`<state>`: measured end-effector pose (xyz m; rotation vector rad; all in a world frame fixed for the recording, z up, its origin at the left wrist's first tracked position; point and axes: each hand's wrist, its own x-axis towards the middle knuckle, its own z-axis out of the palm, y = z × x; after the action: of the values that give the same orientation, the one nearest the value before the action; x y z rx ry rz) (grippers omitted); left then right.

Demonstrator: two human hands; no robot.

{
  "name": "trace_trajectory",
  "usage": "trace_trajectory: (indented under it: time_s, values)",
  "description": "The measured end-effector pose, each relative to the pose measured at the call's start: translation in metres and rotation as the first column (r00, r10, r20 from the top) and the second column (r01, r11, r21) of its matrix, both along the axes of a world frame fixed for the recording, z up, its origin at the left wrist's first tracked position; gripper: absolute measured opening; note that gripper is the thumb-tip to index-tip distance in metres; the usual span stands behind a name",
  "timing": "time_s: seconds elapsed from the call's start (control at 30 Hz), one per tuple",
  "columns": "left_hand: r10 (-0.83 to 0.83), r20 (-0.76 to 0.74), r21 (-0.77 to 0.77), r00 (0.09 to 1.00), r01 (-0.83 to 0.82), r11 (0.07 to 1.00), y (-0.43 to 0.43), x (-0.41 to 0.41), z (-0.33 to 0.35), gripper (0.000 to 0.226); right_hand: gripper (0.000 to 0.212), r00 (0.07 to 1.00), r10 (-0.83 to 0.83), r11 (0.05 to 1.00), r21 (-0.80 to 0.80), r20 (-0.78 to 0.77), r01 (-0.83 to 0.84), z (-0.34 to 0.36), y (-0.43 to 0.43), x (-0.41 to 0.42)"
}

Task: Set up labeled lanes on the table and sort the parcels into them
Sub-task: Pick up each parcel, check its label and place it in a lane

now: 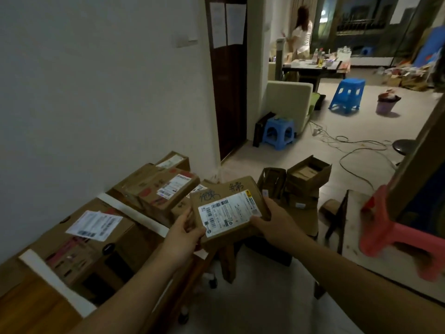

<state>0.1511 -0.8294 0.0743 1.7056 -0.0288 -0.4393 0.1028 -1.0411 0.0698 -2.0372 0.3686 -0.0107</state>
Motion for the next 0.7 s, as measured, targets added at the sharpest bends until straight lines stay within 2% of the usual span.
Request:
trace_trajectory:
  time_s: [0.17,0.27,0.43,0.6,0.7]
  values:
    - [0.092,0.014,0.046,0.996,-0.093,0.995,-0.008,0.04,-0.009,0.064,0.039,0.997,0.07,0.997,-0.016,-0.015,-0.07,-0.009,-0.008,0.064]
    - [0.174,0.023,0.022,0.985,-0.174,0.984,-0.007,0.073,-0.016,0.062,0.036,0.989,0.145,0.989,-0.006,0.015,-0.145,-0.009,-0.007,0.107]
    - [0.31,-0.022,-0.005,0.951,-0.31,0.951,-0.009,0.125,-0.024,0.062,0.046,0.968,0.251,0.967,-0.056,0.009,-0.25,-0.006,-0.012,0.171]
    - [0.394,-0.061,-0.046,0.917,-0.397,0.917,-0.018,0.139,-0.023,0.058,0.069,0.937,0.342,0.928,-0.135,-0.067,-0.348,-0.012,-0.024,0.22]
    - [0.472,-0.079,-0.078,0.878,-0.478,0.875,-0.019,0.137,-0.019,0.055,0.067,0.878,0.476,0.869,-0.127,-0.056,-0.479,-0.012,-0.025,0.245]
